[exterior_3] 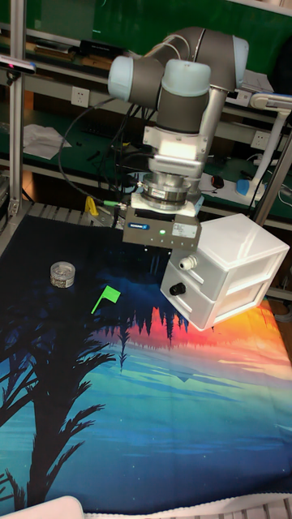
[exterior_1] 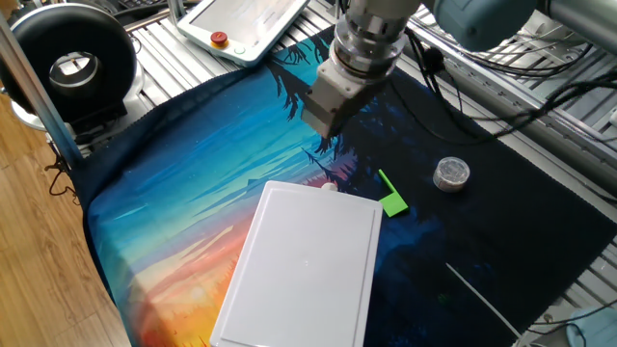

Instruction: Grasp the handle and open the drawer

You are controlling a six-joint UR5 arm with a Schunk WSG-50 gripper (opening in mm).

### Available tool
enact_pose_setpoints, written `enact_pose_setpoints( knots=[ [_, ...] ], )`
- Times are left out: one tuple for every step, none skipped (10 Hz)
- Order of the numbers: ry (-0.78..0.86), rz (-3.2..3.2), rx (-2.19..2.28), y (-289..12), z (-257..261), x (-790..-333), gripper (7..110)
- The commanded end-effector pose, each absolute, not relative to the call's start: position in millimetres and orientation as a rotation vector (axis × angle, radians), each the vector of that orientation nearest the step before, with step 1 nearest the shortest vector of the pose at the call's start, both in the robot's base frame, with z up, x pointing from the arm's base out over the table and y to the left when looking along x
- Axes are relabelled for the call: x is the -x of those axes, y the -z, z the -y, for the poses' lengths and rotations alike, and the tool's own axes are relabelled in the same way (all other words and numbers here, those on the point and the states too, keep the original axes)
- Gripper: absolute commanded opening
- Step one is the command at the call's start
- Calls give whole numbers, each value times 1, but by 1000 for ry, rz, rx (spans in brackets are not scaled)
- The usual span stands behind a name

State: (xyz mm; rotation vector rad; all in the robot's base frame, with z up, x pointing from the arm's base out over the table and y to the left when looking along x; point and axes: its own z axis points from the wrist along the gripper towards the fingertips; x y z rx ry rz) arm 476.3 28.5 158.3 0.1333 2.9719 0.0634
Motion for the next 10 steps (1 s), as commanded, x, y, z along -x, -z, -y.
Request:
enact_pose_setpoints(
  knots=[
    [-104, -2871, -577, -159, -25, -489, 7],
    [-152, -2863, -587, -160, -32, -492, 7],
    [-186, -2808, -683, -163, -33, -502, 7],
    [-213, -2786, -762, -164, -34, -505, 7],
    [-239, -2807, -817, -163, -36, -501, 7],
    [-240, -2844, -832, -164, -34, -494, 7],
    [-251, -2860, -846, -164, -32, -493, 7],
    [-279, -2837, -902, -164, -34, -496, 7],
    [-239, -2846, -905, -163, -28, -493, 7],
    [-228, -2892, -907, -160, -29, -482, 7]
  ],
)
